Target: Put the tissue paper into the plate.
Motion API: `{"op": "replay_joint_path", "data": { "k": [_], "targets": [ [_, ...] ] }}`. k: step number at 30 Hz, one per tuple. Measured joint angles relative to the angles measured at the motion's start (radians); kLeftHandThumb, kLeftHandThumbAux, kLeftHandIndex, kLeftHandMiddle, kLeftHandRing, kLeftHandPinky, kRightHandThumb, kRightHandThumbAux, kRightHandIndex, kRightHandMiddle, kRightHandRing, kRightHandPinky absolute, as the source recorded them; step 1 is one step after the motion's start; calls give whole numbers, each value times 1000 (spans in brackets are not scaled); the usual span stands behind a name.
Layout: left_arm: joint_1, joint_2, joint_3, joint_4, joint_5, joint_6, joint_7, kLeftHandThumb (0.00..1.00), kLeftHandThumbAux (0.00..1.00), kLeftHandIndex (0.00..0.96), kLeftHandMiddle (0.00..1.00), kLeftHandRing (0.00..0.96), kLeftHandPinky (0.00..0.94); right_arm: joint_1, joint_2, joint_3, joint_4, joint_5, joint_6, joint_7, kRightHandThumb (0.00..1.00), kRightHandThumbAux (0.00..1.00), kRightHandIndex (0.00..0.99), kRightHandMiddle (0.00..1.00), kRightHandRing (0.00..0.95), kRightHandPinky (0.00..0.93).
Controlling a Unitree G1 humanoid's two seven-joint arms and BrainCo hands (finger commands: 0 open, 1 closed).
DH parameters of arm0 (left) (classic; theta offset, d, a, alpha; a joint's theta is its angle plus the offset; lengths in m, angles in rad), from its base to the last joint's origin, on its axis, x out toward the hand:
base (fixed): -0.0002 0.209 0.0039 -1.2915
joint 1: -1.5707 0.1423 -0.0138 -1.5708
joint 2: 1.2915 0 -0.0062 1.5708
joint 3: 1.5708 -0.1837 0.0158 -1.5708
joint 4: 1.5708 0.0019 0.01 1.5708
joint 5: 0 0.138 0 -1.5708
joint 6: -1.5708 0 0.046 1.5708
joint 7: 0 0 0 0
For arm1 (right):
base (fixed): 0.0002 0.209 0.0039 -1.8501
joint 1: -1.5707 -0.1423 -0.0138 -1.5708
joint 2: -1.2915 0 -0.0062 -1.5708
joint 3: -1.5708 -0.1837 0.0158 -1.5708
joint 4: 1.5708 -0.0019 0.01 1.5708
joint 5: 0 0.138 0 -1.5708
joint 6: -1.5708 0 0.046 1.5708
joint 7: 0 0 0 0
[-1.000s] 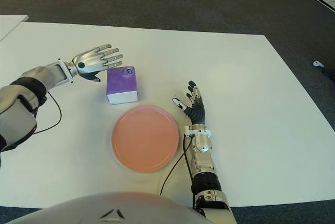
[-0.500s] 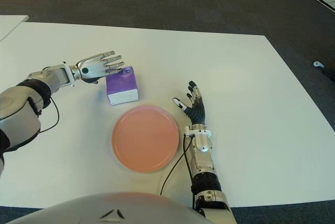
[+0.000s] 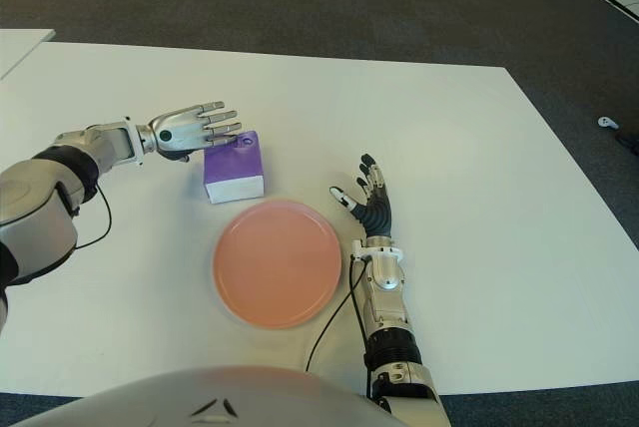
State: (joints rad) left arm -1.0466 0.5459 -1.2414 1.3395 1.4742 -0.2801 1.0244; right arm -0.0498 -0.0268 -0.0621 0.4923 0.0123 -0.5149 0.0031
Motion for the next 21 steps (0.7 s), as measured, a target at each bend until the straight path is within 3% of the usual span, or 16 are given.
{"op": "replay_joint_path", "data": {
  "k": [21],
  "targets": [
    [-8,0,-30,-17,-9,-55,58,7,575,0,0,0,0,0,0,-1,0,12,0,17,83,723,0,9,2,27]
  ]
}}
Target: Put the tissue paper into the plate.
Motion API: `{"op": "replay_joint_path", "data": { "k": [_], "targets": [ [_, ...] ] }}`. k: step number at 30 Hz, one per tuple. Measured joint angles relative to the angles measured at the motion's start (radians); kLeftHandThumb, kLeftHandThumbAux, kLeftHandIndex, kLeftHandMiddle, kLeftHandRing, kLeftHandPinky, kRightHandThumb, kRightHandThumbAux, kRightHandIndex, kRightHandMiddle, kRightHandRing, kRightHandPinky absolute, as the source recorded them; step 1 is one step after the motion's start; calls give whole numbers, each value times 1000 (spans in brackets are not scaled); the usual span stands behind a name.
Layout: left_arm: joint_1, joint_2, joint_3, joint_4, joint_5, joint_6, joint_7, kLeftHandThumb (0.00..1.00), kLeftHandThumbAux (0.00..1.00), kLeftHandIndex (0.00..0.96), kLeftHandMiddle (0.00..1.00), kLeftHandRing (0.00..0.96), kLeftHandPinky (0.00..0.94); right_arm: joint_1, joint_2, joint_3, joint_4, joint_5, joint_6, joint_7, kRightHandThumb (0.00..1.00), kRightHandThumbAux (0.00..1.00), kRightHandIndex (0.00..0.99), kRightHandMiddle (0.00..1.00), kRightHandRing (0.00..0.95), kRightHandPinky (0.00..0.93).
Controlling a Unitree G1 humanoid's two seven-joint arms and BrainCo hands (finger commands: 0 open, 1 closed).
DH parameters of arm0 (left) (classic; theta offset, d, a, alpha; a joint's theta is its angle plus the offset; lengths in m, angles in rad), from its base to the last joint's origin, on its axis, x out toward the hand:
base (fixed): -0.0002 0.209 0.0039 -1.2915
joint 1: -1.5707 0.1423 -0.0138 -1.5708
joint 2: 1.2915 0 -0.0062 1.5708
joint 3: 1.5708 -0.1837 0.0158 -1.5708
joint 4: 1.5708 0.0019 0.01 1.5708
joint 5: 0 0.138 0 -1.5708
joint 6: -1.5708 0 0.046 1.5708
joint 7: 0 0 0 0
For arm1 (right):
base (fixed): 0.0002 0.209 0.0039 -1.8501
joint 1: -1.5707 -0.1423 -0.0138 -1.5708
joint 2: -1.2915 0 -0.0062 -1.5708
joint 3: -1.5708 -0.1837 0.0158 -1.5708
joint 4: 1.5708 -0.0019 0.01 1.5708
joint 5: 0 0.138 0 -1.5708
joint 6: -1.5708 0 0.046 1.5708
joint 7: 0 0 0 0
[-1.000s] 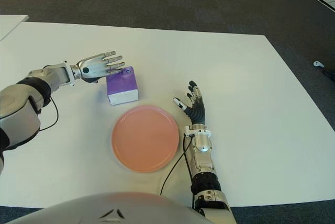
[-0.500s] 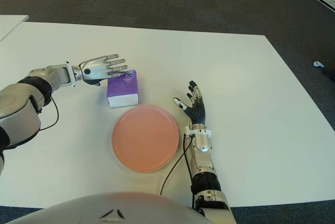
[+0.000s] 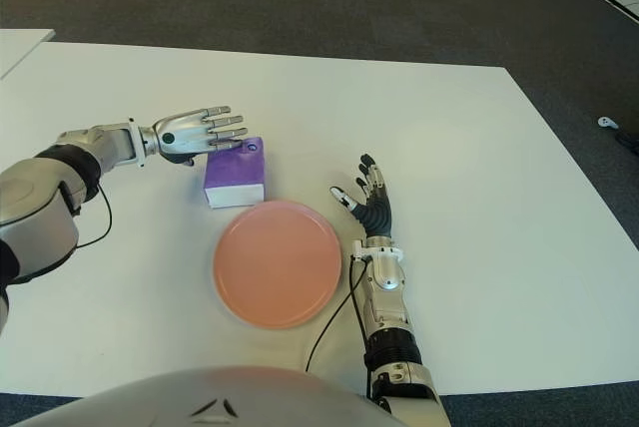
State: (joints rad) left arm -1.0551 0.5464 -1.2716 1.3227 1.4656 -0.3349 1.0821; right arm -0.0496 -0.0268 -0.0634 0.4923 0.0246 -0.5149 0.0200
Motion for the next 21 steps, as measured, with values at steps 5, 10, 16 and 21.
{"op": "replay_joint_path", "data": {
  "k": [5,10,16,21],
  "targets": [
    [-7,35,5,-75,-11,-68,39,1,580,0,0,0,0,1,0,0,-1,1,0,4,90,728,0,13,7,32],
    [-11,66,36,-138,-35,-133,74,0,591,0,0,0,0,1,0,0,-2,2,0,11,84,730,0,14,8,30],
    [0,86,90,-183,-85,-195,106,5,579,0,0,0,0,1,0,0,-2,5,0,16,71,715,0,5,1,21],
    [32,120,152,-241,-138,-249,118,36,568,0,0,0,0,1,0,-1,-2,8,0,19,66,706,0,2,0,18]
  ]
}}
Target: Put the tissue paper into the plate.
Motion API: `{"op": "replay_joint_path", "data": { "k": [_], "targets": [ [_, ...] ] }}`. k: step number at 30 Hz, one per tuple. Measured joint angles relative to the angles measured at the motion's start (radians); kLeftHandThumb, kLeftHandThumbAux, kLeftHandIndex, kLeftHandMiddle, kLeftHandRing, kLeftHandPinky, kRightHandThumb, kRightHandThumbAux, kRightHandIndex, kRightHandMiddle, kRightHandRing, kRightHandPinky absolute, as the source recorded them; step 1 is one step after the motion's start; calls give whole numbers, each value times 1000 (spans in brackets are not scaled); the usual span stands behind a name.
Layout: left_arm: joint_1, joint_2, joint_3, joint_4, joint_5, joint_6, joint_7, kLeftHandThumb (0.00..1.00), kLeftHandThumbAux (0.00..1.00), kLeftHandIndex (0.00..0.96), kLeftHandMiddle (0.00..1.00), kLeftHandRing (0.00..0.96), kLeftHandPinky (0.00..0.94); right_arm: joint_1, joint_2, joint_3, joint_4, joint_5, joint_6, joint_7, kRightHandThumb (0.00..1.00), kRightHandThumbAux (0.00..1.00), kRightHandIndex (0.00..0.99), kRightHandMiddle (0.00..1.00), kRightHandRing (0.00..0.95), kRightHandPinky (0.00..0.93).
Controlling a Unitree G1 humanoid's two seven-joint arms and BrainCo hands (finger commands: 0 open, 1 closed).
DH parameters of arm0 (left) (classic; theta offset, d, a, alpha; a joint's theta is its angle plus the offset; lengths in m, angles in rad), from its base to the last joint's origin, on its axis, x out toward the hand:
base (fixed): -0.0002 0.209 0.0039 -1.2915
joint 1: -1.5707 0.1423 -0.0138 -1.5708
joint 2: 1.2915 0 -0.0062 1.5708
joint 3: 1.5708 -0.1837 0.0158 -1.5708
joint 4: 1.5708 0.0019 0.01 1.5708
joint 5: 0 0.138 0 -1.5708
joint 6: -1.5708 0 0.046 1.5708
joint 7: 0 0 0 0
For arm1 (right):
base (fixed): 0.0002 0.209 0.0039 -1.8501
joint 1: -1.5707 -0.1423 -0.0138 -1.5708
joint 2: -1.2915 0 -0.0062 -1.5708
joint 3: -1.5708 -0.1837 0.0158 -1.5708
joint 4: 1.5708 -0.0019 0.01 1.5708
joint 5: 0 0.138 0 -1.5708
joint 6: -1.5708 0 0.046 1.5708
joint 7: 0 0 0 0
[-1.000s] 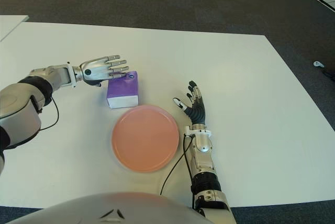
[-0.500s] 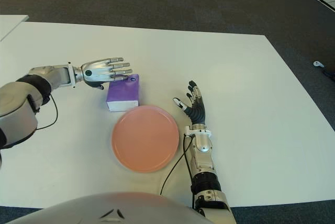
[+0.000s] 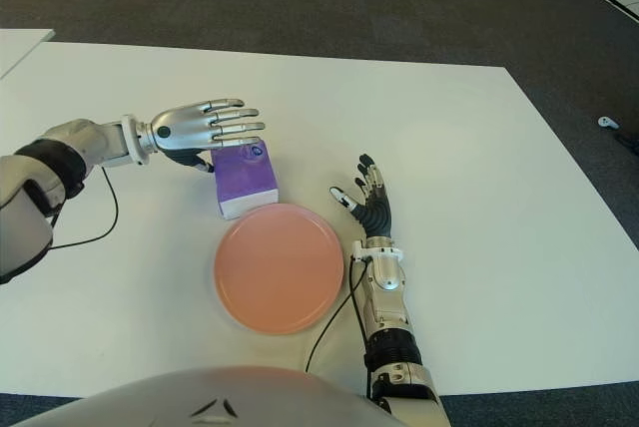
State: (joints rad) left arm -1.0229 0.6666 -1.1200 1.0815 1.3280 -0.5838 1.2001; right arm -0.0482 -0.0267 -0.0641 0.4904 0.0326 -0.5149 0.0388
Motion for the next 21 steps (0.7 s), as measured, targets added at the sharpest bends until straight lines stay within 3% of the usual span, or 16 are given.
{"op": "replay_joint_path", "data": {
  "k": [9,21],
  "targets": [
    [70,101,119,-141,-82,-83,-15,94,542,0,0,0,0,0,-1,-1,1,7,0,13,67,699,0,1,0,10],
    [146,201,274,-242,-152,-106,-145,121,528,0,0,0,0,1,-4,-1,1,9,0,37,52,704,0,11,5,26]
  ]
}}
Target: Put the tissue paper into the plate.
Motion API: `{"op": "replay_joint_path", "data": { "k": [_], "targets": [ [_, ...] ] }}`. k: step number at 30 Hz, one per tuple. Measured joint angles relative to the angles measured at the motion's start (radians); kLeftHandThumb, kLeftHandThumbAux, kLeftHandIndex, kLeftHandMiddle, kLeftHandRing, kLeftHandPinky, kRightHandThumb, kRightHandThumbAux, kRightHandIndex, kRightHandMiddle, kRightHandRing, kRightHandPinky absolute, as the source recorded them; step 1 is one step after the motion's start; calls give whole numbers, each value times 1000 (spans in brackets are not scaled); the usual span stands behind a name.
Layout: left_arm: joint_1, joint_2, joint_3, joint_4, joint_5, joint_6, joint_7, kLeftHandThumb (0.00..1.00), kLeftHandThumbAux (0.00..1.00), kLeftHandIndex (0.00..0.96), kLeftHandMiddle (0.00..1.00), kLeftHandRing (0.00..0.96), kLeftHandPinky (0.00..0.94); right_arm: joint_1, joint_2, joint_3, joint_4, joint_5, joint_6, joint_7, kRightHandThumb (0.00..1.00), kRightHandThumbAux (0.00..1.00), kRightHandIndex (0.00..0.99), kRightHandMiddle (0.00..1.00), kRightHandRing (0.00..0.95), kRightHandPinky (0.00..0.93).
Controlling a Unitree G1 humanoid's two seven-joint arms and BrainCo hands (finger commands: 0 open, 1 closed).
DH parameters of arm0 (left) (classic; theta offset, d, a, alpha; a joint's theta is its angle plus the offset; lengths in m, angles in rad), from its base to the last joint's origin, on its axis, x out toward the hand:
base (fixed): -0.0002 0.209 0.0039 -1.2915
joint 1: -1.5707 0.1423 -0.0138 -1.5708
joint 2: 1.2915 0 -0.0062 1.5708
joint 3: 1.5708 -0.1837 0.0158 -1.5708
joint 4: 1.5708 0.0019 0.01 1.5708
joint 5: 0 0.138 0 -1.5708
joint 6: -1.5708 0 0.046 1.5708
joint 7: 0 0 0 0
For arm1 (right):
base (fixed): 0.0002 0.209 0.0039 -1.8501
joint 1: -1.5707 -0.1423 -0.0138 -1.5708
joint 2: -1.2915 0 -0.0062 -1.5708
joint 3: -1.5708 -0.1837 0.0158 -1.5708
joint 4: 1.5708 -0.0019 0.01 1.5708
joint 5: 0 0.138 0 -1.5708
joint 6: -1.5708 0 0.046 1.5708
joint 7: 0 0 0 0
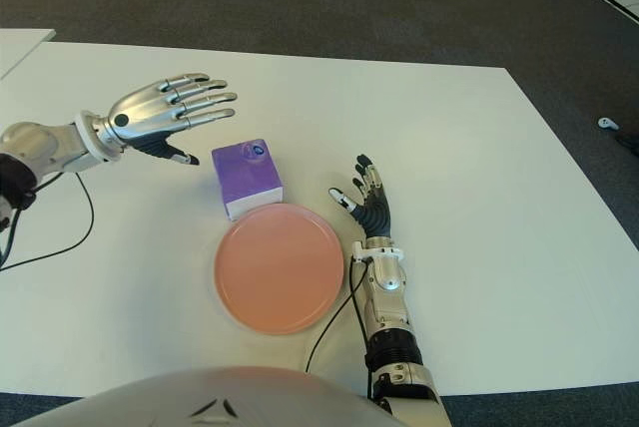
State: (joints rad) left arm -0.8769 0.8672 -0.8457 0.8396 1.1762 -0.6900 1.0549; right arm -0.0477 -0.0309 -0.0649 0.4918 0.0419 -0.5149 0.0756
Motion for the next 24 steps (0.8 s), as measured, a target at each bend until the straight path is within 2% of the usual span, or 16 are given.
{"op": "replay_joint_path", "data": {
  "k": [6,14,19,24],
  "targets": [
    [40,17,60,-23,-21,-1,-42,108,521,0,0,0,0,0,-1,0,0,1,0,11,52,700,0,8,3,20],
    [116,-10,55,30,-18,-23,-61,82,524,0,0,0,0,1,-1,-1,0,1,0,14,54,700,0,3,0,16],
    [119,-17,45,39,-11,-63,-94,68,527,0,0,0,0,1,-2,-2,1,1,0,14,59,691,0,0,0,11],
    [103,-27,29,77,22,-73,-97,65,531,0,0,0,0,1,-2,-2,2,1,0,14,76,688,0,0,0,9]
  ]
}}
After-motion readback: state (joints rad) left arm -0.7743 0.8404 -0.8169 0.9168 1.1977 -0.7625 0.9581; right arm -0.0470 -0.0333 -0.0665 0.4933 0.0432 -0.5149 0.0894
